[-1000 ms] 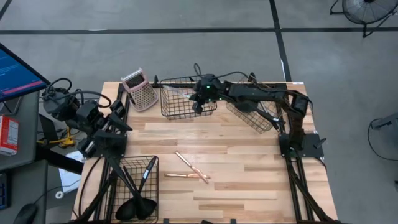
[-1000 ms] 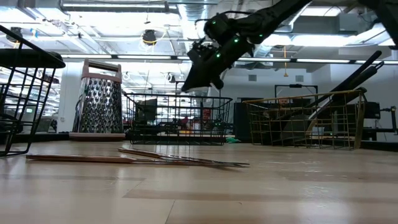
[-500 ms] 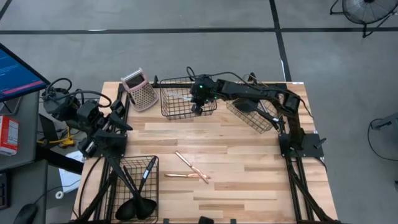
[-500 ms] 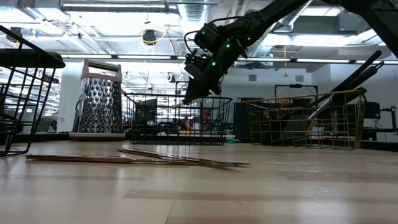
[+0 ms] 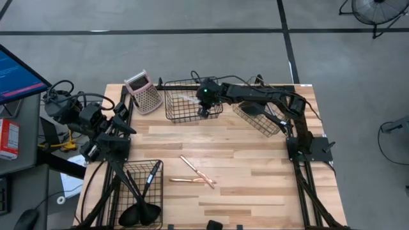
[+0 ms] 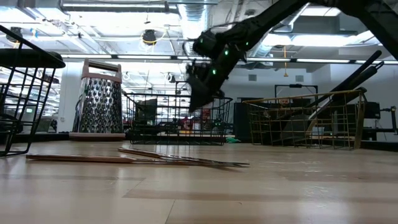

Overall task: Pick & Place Kitchen Items
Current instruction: Put the light blue knife into the top black wire basket

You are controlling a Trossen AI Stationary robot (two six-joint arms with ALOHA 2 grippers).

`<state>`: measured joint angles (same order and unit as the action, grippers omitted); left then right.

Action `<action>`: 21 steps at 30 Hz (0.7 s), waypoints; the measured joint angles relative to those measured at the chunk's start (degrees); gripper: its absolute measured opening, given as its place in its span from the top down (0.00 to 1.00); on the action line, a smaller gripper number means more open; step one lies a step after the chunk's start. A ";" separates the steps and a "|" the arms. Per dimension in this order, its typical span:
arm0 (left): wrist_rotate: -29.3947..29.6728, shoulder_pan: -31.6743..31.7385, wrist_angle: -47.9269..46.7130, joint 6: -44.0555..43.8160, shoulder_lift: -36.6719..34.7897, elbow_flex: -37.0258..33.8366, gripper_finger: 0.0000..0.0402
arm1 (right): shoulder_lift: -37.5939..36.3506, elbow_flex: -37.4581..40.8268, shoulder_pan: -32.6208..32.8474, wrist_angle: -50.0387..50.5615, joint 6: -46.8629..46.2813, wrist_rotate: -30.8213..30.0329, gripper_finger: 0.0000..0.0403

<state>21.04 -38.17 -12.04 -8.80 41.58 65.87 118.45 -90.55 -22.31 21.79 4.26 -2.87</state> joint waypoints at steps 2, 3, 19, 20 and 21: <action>0.00 0.00 -0.08 -0.02 -0.02 0.00 0.65 | 1.25 0.29 -0.20 1.10 -0.63 -0.08 0.95; 0.00 0.00 -0.06 -0.02 0.00 0.00 0.65 | 1.84 0.16 -0.22 0.00 -0.65 -0.55 0.95; 0.57 0.00 -0.74 -0.02 -0.02 0.00 0.65 | 2.27 0.11 0.62 0.10 2.75 1.13 0.93; 0.57 0.00 -0.95 -0.02 -0.02 0.00 0.65 | 2.27 0.11 0.63 0.12 2.34 1.16 0.93; 0.57 0.00 -1.11 -0.02 -0.02 0.00 0.65 | 2.25 0.11 0.63 0.07 1.75 1.20 0.92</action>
<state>21.61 -38.17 -13.15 -8.82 41.56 65.87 120.70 -90.43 -21.67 21.87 6.01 -1.67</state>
